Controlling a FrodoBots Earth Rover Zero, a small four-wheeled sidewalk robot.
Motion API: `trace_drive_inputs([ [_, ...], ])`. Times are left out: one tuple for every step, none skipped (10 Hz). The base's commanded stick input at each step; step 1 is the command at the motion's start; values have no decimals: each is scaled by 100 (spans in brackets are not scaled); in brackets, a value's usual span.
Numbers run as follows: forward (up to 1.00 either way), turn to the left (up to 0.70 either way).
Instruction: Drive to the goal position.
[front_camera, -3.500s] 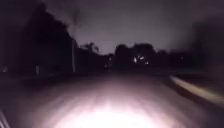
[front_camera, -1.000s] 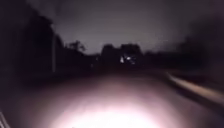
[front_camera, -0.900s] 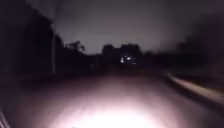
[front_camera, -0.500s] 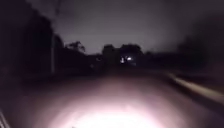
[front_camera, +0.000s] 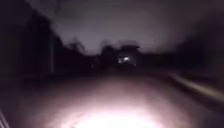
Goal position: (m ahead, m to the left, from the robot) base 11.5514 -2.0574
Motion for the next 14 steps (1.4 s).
trace_drive_inputs([
  [70,0],
  [70,0],
  [70,0],
  [70,0],
  [70,0],
  [70,0],
  [70,0],
  [70,0],
  [70,0],
  [70,0],
  [70,0],
  [70,0],
  [70,0],
  [70,0],
])
